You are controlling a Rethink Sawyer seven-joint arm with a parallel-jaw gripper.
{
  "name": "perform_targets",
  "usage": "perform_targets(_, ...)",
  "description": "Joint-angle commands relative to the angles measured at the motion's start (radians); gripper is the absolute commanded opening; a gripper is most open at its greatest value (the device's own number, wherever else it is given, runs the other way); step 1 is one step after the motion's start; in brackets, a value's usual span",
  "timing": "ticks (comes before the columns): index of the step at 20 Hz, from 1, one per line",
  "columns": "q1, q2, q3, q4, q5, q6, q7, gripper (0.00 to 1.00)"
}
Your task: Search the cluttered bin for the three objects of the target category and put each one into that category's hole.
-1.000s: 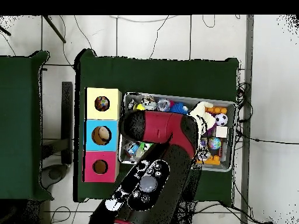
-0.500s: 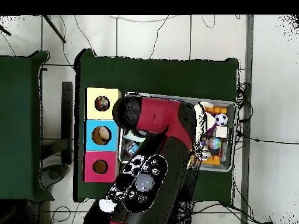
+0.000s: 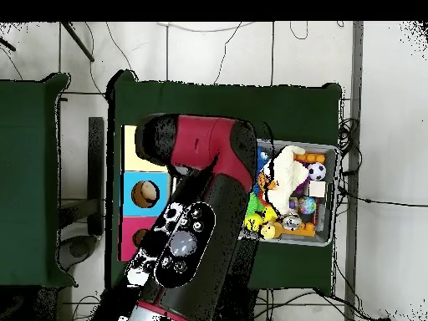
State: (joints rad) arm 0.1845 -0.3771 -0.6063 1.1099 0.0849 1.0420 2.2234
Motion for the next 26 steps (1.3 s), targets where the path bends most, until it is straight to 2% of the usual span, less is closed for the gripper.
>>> perform_targets(1,0.009,0.128,0.088,-0.077,0.103,0.023,0.362,1.00)
perform_targets(6,0.014,0.154,0.096,-0.057,0.148,-0.075,0.406,1.00)
perform_targets(12,0.009,0.195,0.112,0.003,0.154,-0.265,0.410,1.00)
perform_targets(19,-0.019,0.188,0.166,0.096,0.149,-0.429,0.326,1.00)
perform_targets(26,-0.028,0.179,0.176,0.134,0.127,-0.486,0.274,1.00)
